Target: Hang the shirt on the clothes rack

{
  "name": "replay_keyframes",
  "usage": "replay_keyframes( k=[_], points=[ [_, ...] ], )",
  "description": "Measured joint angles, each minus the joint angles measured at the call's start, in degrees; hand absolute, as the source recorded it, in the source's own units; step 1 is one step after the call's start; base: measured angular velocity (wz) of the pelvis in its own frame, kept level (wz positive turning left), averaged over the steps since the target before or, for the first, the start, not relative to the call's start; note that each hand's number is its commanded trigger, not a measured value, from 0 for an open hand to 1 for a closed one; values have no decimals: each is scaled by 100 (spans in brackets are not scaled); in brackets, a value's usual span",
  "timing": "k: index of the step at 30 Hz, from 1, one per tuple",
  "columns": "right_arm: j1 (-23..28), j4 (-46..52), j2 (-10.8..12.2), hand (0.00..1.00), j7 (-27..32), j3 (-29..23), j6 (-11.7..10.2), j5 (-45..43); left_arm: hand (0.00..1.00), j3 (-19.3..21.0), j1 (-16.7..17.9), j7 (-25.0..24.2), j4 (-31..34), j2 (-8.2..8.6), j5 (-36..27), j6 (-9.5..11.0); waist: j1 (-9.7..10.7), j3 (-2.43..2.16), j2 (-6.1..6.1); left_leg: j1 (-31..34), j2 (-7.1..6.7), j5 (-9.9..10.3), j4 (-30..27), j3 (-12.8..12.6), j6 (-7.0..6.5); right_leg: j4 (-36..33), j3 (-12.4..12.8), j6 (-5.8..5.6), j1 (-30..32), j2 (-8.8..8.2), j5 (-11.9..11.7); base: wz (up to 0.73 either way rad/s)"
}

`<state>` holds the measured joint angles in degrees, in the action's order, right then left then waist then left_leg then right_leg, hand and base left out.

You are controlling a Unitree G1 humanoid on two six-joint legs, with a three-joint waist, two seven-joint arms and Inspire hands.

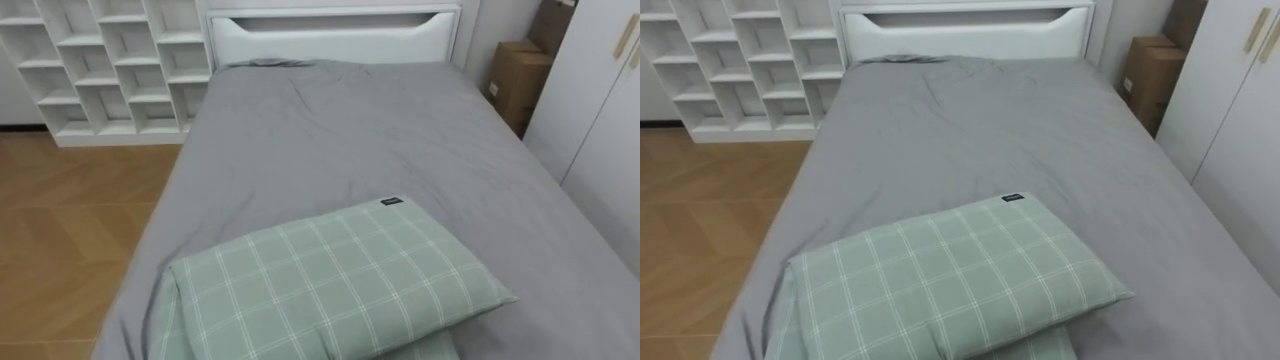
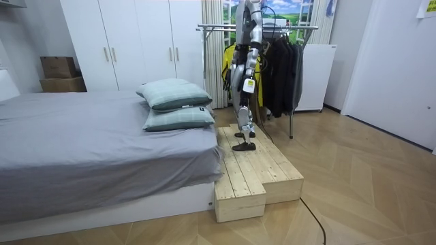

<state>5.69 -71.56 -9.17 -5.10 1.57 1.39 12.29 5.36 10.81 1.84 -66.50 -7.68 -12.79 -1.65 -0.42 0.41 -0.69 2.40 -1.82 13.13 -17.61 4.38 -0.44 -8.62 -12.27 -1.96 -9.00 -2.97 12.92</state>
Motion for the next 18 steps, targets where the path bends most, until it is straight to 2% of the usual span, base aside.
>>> replay_keyframes(
  k=[10,18],
  points=[
    [0,23,0,0,-1,0,116,5,0,-2,4,12,1,0,-1,-1,0,-4,-4,-16,4,0,0,-32,0,-1,75,0,-2,1,0,0],
    [2,24,-1,0,-3,2,118,64,0,-4,5,21,2,0,1,-4,0,-3,-4,-25,6,0,1,-46,-1,0,95,0,-3,1,0,0]
  ],
)
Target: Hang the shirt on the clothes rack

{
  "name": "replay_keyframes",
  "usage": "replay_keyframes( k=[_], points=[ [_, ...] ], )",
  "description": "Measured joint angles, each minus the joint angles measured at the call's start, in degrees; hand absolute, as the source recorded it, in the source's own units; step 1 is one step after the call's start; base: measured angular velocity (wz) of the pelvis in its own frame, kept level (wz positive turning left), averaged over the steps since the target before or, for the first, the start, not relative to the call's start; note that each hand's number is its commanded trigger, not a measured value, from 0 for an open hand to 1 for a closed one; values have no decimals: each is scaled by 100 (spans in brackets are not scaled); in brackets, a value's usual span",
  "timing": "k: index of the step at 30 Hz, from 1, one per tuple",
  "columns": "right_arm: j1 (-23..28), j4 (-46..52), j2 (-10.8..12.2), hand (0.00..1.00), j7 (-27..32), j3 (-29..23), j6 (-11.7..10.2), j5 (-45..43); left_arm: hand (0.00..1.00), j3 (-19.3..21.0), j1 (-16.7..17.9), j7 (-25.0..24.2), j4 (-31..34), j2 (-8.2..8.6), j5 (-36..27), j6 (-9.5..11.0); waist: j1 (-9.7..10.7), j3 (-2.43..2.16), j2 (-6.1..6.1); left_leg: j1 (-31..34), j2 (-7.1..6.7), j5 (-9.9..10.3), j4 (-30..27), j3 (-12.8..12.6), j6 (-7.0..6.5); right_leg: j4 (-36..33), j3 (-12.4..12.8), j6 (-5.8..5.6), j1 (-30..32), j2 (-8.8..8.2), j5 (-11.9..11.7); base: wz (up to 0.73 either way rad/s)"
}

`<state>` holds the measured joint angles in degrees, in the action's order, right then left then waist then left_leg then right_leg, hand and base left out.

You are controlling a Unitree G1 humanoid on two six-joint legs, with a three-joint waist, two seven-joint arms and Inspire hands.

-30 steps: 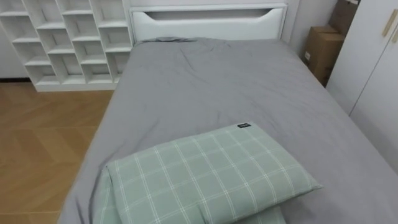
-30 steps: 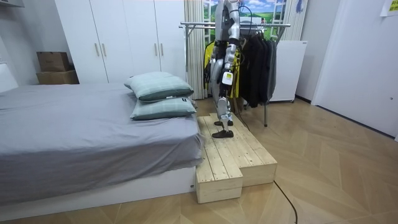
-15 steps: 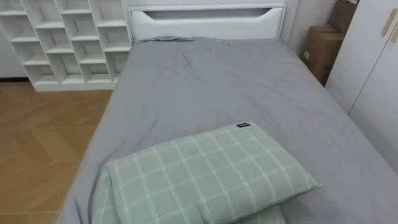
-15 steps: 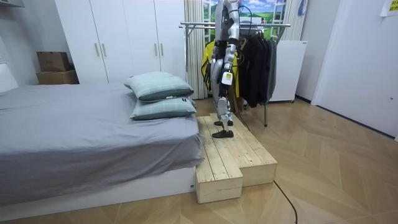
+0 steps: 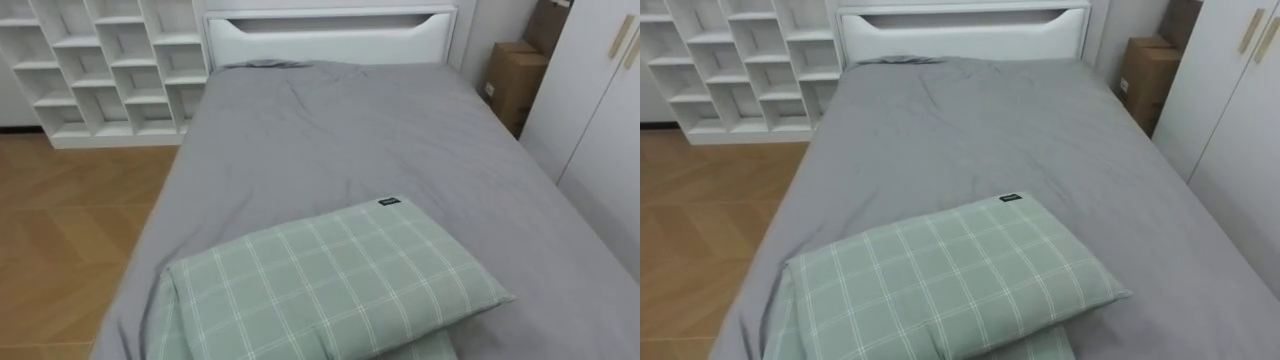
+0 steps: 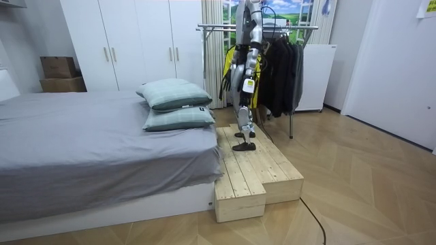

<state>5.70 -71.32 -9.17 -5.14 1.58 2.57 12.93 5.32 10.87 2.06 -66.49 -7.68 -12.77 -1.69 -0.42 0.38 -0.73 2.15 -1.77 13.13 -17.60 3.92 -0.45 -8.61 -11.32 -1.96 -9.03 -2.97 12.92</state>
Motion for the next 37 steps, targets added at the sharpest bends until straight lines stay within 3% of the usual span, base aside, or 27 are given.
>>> replay_keyframes(
  k=[15,19,29,37],
  points=[
    [-20,4,-7,0,-100,1,3,-8,0,-19,66,-47,7,-34,233,-84,8,3,2,-76,12,1,32,-51,-1,0,26,-1,-17,0,2,-1],
    [-54,-7,-12,0,-106,56,3,-8,0,-207,65,-48,7,-94,235,-86,13,6,-7,-77,12,1,32,-50,-1,2,20,-1,-20,-1,2,0],
    [-115,-6,-8,0,-130,169,25,-21,0,-222,66,-54,13,-150,329,-108,11,46,-65,-69,9,2,31,-50,-1,18,23,-4,-13,-1,4,0],
    [-137,2,-12,0,-127,186,78,-21,0,-340,113,-51,134,-170,913,-323,9,23,-21,-53,4,7,22,-51,-6,49,18,-4,-21,-1,4,0]
  ],
)
